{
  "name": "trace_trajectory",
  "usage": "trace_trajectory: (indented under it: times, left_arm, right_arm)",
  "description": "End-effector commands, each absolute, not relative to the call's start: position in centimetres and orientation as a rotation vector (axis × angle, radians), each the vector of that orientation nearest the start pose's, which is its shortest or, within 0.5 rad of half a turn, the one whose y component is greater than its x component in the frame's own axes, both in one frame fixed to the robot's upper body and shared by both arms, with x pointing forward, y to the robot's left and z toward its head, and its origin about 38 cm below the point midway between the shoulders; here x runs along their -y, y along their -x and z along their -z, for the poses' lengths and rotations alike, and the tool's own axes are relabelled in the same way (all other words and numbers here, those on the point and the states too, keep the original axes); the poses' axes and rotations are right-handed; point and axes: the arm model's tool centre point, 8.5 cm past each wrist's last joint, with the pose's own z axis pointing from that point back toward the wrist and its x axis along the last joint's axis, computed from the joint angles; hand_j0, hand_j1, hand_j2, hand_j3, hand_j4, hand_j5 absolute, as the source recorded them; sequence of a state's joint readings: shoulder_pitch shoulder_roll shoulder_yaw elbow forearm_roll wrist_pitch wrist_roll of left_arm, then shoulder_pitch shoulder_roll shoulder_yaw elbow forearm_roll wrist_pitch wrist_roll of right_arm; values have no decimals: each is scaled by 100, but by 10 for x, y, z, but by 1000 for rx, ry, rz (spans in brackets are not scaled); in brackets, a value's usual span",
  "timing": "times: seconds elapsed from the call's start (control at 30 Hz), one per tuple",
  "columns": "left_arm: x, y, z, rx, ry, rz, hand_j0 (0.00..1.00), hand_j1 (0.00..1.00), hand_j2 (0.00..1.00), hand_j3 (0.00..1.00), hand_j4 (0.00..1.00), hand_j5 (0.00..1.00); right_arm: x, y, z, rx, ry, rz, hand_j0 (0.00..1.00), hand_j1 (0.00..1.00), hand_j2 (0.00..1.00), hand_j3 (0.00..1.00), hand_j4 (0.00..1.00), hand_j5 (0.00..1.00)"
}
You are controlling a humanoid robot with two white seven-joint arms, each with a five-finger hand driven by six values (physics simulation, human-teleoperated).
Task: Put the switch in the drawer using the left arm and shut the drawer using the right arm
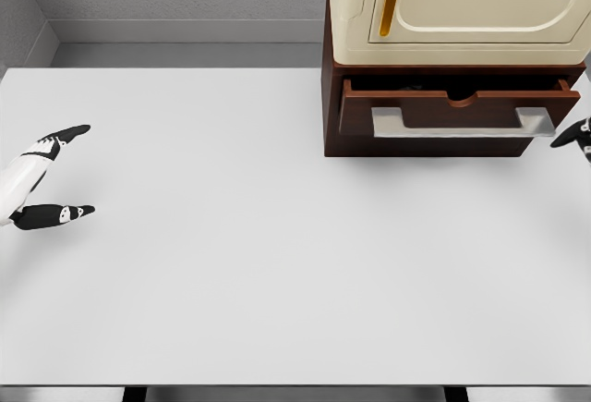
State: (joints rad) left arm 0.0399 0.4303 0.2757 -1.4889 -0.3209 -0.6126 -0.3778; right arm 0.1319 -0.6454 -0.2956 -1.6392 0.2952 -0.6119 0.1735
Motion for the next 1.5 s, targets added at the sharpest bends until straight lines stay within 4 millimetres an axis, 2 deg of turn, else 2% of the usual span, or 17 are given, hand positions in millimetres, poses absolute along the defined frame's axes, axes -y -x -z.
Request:
trace_trajectory:
  times: [0.0,0.37,0.63,0.77,0.87,1.17,1.27,1.47]
  left_arm:
    - [-408,-334,-132,1723,-509,1041,100,100,100,100,100,100]
    - [-407,-334,-132,1722,-509,1043,100,100,100,100,100,100]
    - [-404,-334,-129,1726,-500,1034,100,100,100,100,100,100]
    - [-404,-334,-129,1726,-500,1034,100,100,100,100,100,100]
    - [-404,-334,-129,1725,-500,1033,100,100,100,100,100,100]
    - [-404,-334,-130,1728,-501,1034,100,100,100,100,100,100]
    - [-404,-334,-130,1728,-501,1034,100,100,100,100,100,100]
    - [-404,-334,-130,1728,-501,1034,100,100,100,100,100,100]
  right_arm:
    - [431,-316,-207,1827,723,-1161,34,34,34,34,34,34]
    - [411,-322,-192,1823,667,-1201,31,31,31,31,31,31]
    - [386,-342,-192,1856,629,-1249,31,31,31,31,31,31]
    - [383,-347,-189,1860,622,-1241,31,31,31,31,31,31]
    - [380,-358,-186,1854,610,-1248,31,31,31,31,31,31]
    - [378,-368,-184,1848,615,-1242,31,31,31,31,31,31]
    - [370,-375,-181,1855,592,-1242,31,31,31,31,31,31]
    - [374,-376,-183,1852,597,-1238,31,31,31,31,31,31]
